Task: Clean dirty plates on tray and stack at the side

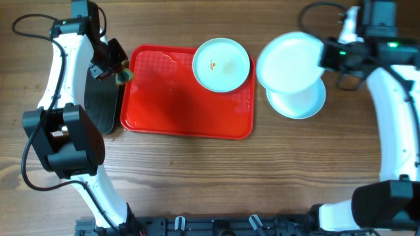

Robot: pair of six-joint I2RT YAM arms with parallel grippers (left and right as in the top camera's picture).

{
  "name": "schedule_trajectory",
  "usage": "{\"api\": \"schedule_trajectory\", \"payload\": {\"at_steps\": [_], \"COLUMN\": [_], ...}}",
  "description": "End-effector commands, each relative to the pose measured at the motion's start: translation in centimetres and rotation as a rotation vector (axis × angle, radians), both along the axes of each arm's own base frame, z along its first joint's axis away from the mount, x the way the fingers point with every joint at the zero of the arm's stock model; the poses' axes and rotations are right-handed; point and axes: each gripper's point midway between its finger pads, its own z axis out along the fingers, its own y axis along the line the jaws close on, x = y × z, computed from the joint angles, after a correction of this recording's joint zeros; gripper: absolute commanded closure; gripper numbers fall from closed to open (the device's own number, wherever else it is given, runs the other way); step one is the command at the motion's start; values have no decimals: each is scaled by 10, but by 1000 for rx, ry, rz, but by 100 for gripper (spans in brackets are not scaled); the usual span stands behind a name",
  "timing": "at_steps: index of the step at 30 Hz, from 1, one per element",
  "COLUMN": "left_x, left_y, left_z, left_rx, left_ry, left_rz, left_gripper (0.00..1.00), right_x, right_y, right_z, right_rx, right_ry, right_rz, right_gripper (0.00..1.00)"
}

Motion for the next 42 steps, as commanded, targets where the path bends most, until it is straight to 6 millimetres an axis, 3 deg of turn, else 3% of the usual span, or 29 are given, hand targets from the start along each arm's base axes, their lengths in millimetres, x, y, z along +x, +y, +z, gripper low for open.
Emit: {"api": "schedule_trajectory", "payload": {"at_steps": [1,3,5,7,9,11,12,13,15,16,18,21,24,26,27,29,32,33,34,35,36,37,39,42], "left_x": [4,4,4,4,4,4,4,4,4,5,6,6,6,6,6,6,6,6,6,6,6,6,7,9], "left_y": [1,1,1,1,1,1,1,1,1,1,2,2,2,2,2,2,2,2,2,2,1,1,-8,-30], "left_z": [18,18,18,18,18,19,19,19,19,19,19,19,19,19,19,19,19,19,19,19,19,19,19,11], "left_rx": [7,7,7,7,7,7,7,7,7,7,8,8,8,8,8,8,8,8,8,8,8,8,7,7], "left_ry": [-48,-48,-48,-48,-48,-48,-48,-48,-48,-52,-55,-56,-55,-55,-56,-55,-55,-55,-56,-57,-57,-56,-56,-45], "left_rz": [15,15,15,15,15,15,15,15,15,15,15,15,15,15,15,15,14,14,14,14,14,13,-8,-59], "left_gripper": [96,96,96,96,96,96,96,96,96,96,96,96,96,96,96,96,96,96,96,96,96,96,96,96], "right_x": [-10,-22,-28,-17,5,32,43,52,63,65,67,63,55,45,35,12,-11,-7,3,16,38,45,47,27], "right_y": [-37,-54,-49,-33,5,79,114,142,182,197,198,194,206,219,232,266,294,301,303,300,298,297,297,311], "right_z": [-14,-42,-78,-80,-65,-50,-53,-62,-97,-134,-161,-197,-209,-219,-220,-220,-218,-211,-199,-184,-151,-143,-158,-212], "right_rx": [61,74,108,181,284,317,311,318,327,293,250,221,274,302,323,347,341,321,242,158,57,29,21,93], "right_ry": [43,101,133,85,-15,-105,-123,-122,-84,-34,-8,60,115,162,194,243,288,255,200,146,64,32,50,189], "right_rz": [-86,-140,-136,-85,35,159,174,177,110,29,3,-34,-5,28,56,149,234,304,369,422,489,508,525,605], "right_gripper": [96,96,96,95,87,78,74,64,57,46,43,54,81,86,95,96,94,76,65,59,55,56,58,59]}}
